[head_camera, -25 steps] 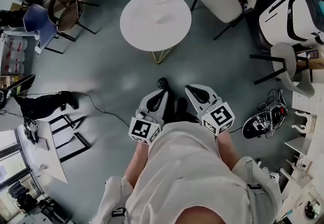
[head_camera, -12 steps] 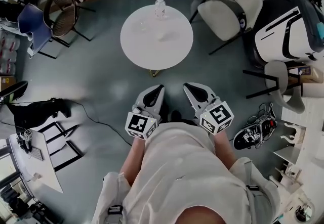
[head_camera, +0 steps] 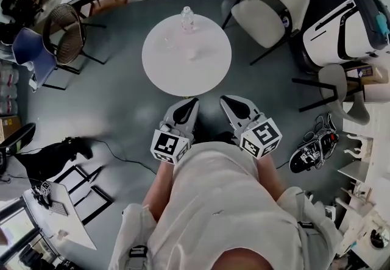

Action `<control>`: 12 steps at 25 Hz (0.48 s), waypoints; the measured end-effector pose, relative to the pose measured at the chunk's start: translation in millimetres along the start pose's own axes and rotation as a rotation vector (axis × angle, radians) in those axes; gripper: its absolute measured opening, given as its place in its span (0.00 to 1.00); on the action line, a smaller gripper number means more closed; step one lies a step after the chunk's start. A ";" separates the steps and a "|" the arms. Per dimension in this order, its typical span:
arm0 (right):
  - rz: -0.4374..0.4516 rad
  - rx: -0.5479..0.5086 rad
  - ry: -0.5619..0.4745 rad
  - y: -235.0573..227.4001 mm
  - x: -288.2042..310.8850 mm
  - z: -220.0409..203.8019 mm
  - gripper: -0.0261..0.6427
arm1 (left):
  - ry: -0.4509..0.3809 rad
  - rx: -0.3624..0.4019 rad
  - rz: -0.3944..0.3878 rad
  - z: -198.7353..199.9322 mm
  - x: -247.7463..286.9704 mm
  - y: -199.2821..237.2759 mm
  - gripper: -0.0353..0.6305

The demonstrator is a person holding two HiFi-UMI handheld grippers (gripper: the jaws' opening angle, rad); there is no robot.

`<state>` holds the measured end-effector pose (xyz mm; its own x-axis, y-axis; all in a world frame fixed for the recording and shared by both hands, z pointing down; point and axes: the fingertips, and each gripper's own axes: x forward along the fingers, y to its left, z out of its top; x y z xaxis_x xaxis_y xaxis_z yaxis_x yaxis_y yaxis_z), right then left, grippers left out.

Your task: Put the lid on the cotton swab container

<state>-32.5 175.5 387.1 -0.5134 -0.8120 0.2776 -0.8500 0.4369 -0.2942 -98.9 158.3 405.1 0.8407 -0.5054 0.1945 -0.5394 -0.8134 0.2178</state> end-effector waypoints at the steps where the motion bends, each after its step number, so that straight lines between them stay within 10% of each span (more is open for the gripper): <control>1: -0.005 0.014 -0.003 -0.6 2.3 0.1 0.05 | 0.009 0.005 -0.008 -0.1 1.5 3.0 0.07; 12: -0.009 0.100 0.026 -15.6 19.9 -15.0 0.05 | 0.098 -0.036 -0.024 -31.1 21.4 21.3 0.07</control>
<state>-31.2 158.3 410.9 -0.5097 -0.8048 0.3041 -0.8394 0.3877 -0.3809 -94.0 139.1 443.6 0.8454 -0.4542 0.2810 -0.5223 -0.8131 0.2570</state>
